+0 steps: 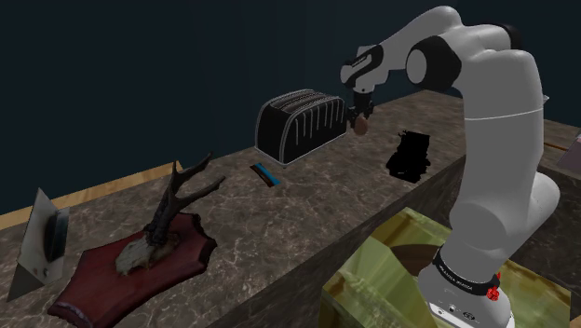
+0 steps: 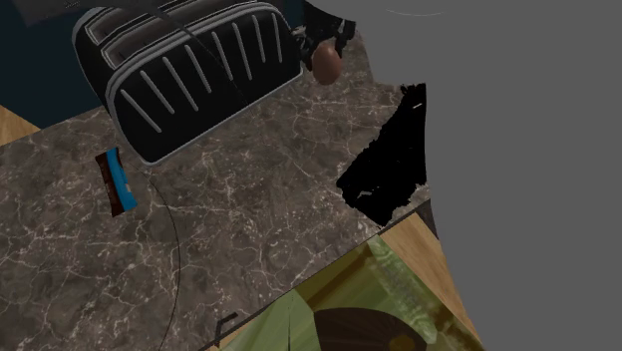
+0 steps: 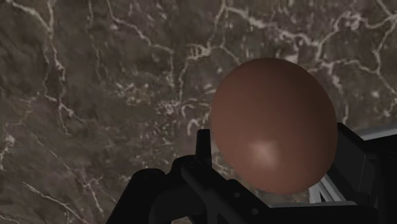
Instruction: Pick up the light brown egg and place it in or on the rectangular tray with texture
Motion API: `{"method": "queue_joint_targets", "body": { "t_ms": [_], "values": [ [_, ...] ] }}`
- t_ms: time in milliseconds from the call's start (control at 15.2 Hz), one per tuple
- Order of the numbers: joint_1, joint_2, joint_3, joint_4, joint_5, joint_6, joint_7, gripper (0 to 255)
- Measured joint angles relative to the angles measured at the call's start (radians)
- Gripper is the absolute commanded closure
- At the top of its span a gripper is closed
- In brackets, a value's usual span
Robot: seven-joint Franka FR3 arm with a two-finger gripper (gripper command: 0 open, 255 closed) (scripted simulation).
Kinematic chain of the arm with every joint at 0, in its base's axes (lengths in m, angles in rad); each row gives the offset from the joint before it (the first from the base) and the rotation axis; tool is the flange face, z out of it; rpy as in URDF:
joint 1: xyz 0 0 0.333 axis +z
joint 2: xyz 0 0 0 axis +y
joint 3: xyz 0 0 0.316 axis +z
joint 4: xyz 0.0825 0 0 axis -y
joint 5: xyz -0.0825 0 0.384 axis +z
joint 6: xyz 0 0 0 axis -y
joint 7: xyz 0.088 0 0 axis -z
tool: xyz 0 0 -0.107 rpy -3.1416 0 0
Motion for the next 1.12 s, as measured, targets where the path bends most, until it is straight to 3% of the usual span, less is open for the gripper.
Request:
{"method": "queue_joint_targets", "body": {
  "t_ms": [924,1122],
  "values": [
    [0.002,-0.051,-0.011,0.118,-0.021,-0.166,0.008,255],
    [0.005,-0.098,-0.02,0.066,-0.034,-0.159,0.001,255]
  ]
}}
